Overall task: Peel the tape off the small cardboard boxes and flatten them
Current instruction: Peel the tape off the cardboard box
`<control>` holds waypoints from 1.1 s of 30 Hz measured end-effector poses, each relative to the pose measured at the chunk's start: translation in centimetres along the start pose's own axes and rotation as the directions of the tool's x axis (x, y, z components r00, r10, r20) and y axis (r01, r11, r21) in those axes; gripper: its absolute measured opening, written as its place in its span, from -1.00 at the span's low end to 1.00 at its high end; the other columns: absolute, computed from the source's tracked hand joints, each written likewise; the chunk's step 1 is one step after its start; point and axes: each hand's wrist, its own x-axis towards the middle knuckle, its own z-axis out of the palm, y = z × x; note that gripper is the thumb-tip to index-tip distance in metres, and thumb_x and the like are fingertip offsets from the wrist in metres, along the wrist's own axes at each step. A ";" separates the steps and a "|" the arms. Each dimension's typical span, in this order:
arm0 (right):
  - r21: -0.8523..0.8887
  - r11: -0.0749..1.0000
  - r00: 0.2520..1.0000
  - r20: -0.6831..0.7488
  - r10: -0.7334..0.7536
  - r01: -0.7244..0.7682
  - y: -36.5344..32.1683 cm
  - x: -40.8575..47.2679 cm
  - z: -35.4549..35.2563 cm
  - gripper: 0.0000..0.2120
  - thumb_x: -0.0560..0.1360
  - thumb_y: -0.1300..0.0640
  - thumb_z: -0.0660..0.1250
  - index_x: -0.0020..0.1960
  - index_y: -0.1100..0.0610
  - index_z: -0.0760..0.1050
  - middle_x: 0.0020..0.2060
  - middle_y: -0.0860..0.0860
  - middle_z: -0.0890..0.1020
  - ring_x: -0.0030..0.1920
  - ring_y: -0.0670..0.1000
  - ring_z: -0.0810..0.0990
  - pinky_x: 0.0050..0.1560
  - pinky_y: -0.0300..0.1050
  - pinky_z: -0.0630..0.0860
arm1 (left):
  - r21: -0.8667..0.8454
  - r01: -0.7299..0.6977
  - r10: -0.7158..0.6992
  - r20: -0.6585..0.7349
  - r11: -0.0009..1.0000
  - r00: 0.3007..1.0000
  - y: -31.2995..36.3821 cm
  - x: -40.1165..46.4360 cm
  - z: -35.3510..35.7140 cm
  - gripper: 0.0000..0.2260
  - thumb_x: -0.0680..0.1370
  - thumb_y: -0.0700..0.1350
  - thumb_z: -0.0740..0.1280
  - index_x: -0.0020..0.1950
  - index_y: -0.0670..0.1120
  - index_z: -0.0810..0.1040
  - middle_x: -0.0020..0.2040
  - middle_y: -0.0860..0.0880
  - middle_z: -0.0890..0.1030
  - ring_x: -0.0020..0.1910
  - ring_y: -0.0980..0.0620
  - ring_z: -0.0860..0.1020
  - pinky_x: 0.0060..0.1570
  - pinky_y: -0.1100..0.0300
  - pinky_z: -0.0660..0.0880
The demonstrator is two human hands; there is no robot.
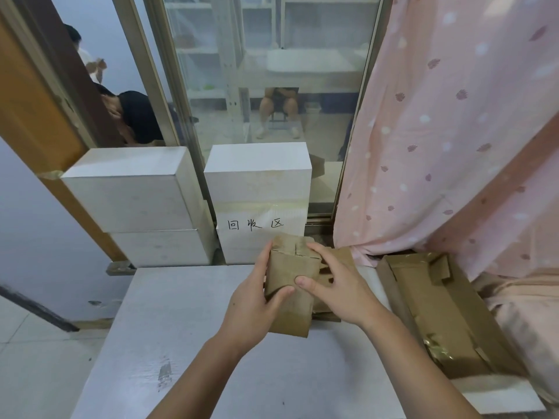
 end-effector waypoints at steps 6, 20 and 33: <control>0.103 0.985 0.986 -0.104 -0.130 0.141 -0.6 -0.1 0.6 -0.58 0.52 -0.13 0.47 0.34 -0.18 0.48 0.25 -0.28 0.52 0.32 -0.23 0.45 0.22 -0.28 0.41 | -0.016 0.079 -0.080 -0.058 0.997 0.995 -0.7 0.3 0.7 -0.40 0.66 0.10 0.33 0.52 0.55 0.08 0.28 0.39 0.51 0.28 0.31 0.52 0.33 0.08 0.50; 0.150 0.982 0.973 -0.215 -0.082 0.115 0.0 -0.1 1.9 -0.69 0.39 0.00 0.61 0.08 -0.14 0.60 0.04 -0.26 0.64 0.17 -0.18 0.58 0.21 -0.14 0.51 | 0.437 0.084 -0.044 -0.102 0.896 0.994 1.9 -0.9 3.5 0.17 0.35 0.41 0.46 0.63 0.13 -0.30 0.56 0.12 0.24 0.29 0.07 0.53 0.05 0.13 0.54; 0.003 0.999 0.991 -0.129 -0.034 0.034 -1.7 -0.3 1.7 -0.42 0.30 -0.14 0.62 0.24 -0.18 0.47 0.09 -0.28 0.55 0.13 -0.32 0.45 0.10 -0.34 0.42 | 0.531 0.111 -0.052 -0.126 0.840 0.991 2.5 0.0 2.1 0.06 0.37 0.35 0.38 0.64 0.20 -0.27 0.51 0.23 0.35 0.15 0.04 0.61 0.02 0.12 0.53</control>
